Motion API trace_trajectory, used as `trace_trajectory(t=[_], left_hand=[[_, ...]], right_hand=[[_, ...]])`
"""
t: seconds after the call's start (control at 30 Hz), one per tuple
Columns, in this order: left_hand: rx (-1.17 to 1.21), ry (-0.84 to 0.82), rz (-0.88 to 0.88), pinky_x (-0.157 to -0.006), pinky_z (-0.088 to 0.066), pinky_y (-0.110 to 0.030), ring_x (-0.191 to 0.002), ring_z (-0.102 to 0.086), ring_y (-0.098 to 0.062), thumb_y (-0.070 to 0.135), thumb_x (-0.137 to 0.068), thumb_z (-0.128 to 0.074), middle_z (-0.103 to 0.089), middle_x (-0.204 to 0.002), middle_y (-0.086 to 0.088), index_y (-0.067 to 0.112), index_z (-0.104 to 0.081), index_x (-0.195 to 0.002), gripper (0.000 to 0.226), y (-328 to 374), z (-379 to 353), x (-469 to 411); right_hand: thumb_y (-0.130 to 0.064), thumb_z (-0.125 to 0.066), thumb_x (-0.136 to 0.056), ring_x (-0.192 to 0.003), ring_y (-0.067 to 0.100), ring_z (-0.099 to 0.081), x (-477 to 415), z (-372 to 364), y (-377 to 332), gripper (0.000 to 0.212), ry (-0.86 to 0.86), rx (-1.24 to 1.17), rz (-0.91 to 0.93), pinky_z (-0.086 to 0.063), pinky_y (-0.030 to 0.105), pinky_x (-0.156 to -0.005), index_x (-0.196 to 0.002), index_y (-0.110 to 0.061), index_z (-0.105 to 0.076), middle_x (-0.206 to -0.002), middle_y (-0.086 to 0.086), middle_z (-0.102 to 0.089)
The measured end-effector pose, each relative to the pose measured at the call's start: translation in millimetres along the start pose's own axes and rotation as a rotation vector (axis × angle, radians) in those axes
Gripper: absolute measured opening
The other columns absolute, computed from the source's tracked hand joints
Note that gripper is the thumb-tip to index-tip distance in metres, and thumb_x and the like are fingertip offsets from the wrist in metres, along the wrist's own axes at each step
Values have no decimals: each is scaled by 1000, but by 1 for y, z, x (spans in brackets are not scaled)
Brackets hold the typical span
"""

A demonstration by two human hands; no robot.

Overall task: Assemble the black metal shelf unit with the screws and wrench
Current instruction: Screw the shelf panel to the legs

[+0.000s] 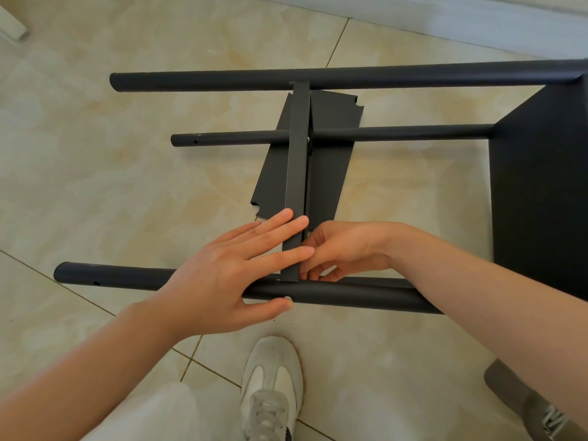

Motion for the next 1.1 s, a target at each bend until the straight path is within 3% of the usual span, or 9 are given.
trace_trajectory(t=[0.17, 0.5, 0.77, 1.0, 1.1], left_hand=[[-2, -3, 2, -122, -28, -37, -155, -17, -16, 53, -95, -56, -27, -165, 2, 27, -45, -151, 62, 0, 0, -1], [-7, 10, 1, -117, -33, -39, -154, -20, -19, 51, -95, -57, -29, -164, -1, 25, -45, -151, 62, 1, 0, 0], [-12, 7, 2, -117, -33, -37, -154, -19, -18, 50, -95, -58, -28, -165, 1, 25, -43, -152, 64, 0, 0, 0], [-17, 6, 8, -117, -34, -38, -155, -19, -17, 51, -96, -55, -28, -165, 0, 25, -44, -152, 63, 2, 0, 0], [-3, -4, 16, -117, -36, -42, -154, -20, -19, 50, -95, -55, -29, -164, -1, 24, -44, -151, 63, 4, 3, -1]], right_hand=[[-10, -62, -93, -77, 12, -61, 1, -2, -1, 37, -30, -11, 25, -51, 25, -76, -62, -25, -75, -78, 0, -69], [-12, -59, -95, -75, 12, -62, -2, -6, 1, 40, -13, 4, 14, -52, 26, -75, -61, -25, -75, -72, -1, -69], [-9, -62, -93, -82, 12, -66, 1, -2, 0, 22, -43, -55, 29, -54, 26, -77, -79, -19, -76, -88, 4, -71], [-11, -61, -94, -78, 13, -65, -1, -5, 0, 39, 5, -13, 6, -53, 27, -76, -61, -24, -75, -77, 2, -70], [-11, -61, -94, -78, 14, -64, 2, -5, -2, 36, 37, 5, 11, -53, 27, -76, -62, -22, -74, -77, 4, -69]])
Point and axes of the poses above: each hand's wrist, its own x-axis away from the middle knuckle, its own z-axis out of the back of the hand, y = z × x, the point moved 5 cm from there along -x, towards the middle knuckle
